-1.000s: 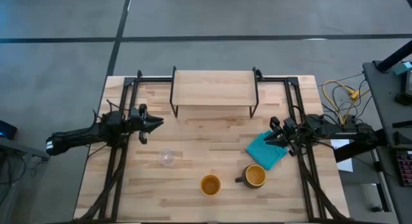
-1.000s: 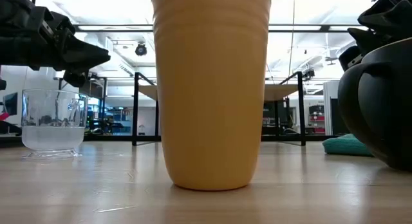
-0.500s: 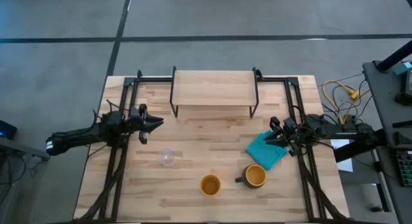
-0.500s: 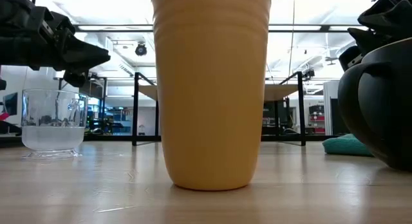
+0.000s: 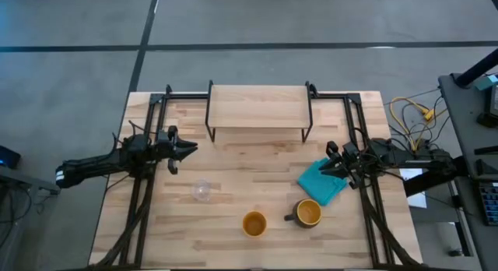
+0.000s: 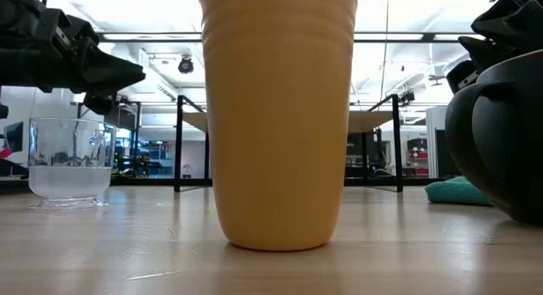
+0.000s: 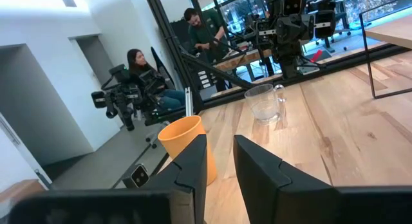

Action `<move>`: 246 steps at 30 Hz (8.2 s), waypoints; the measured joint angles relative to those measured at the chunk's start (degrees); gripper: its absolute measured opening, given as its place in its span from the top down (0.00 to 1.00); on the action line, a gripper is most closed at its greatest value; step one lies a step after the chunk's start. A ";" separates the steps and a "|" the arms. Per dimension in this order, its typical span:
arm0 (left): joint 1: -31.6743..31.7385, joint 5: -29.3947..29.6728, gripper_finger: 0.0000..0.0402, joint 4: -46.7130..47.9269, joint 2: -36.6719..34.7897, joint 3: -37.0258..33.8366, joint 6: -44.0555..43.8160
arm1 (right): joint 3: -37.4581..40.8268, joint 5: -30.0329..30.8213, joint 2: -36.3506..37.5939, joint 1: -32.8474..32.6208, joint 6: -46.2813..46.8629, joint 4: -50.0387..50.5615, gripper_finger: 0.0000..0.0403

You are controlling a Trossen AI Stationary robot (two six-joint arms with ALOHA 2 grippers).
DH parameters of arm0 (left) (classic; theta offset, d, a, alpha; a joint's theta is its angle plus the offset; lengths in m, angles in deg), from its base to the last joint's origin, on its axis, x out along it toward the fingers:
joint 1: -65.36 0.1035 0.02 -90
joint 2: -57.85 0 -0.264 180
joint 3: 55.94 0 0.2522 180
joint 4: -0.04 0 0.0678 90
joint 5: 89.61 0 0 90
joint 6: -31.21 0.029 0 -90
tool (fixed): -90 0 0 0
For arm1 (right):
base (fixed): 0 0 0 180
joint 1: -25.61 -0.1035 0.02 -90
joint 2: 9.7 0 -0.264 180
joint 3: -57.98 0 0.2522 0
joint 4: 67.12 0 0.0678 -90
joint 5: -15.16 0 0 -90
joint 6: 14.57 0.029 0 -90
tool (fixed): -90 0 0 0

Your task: Stack small to large cups/mugs on shelf

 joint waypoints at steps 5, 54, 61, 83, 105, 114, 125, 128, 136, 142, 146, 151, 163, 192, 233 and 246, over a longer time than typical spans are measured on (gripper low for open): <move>-0.01 0.00 0.86 0.02 -0.02 0.01 0.00 | -0.01 0.00 0.00 0.00 0.00 0.00 0.80; -0.04 -8.93 0.86 0.57 1.42 6.54 -9.05 | -0.02 22.73 0.02 0.01 30.64 -3.57 0.83; -0.02 -8.56 0.86 11.59 9.54 26.07 -0.03 | 0.00 27.11 -0.03 0.00 38.39 -13.27 0.83; 0.00 -13.00 0.86 58.54 41.37 53.67 -0.07 | -28.18 21.97 -15.63 -0.01 11.07 9.40 0.83; -3.70 -24.80 0.86 57.05 58.81 53.41 -3.99 | -64.73 22.08 -55.42 -0.01 -12.90 37.09 0.83; -11.89 -20.12 0.86 57.07 62.18 53.31 -10.61 | -70.03 22.03 -65.49 -0.01 -11.67 41.63 0.83; -23.22 -3.80 0.86 60.70 61.77 53.01 -30.94 | -71.57 22.03 -68.96 -0.01 -9.91 41.44 0.83; -24.62 -2.33 0.86 60.56 62.04 52.44 -34.89 | -71.71 22.03 -68.96 -0.01 -10.36 41.38 0.83; -25.14 -2.46 0.86 57.54 65.99 50.32 -35.78 | -71.71 22.03 -68.88 -0.01 -10.51 41.17 0.83; -25.18 -2.56 0.86 57.42 67.23 50.10 -34.57 | -71.96 22.01 -68.88 -0.01 -10.03 41.49 0.83; -25.18 -2.58 0.86 57.48 67.06 50.26 -34.54 | -72.04 22.01 -68.79 -0.01 -10.03 41.44 0.83; -25.17 -2.67 0.86 57.41 66.95 50.31 -34.58 | -72.00 22.02 -68.79 -0.01 -10.04 41.44 0.83; -25.14 -0.92 0.86 57.49 66.87 53.35 -34.82 | -72.06 22.02 -68.79 -0.01 -10.05 41.37 0.83; -25.18 2.12 0.86 60.09 71.60 52.65 -31.04 | -72.08 22.03 -68.81 -0.01 -9.86 38.11 0.83; -15.62 1.97 1.00 85.44 74.22 80.96 -19.22 | -72.08 22.56 -68.83 0.00 -12.98 36.69 0.83; -15.61 -7.20 0.90 82.56 75.17 65.79 -16.05 | -72.08 22.56 -68.83 0.01 -14.12 36.76 0.83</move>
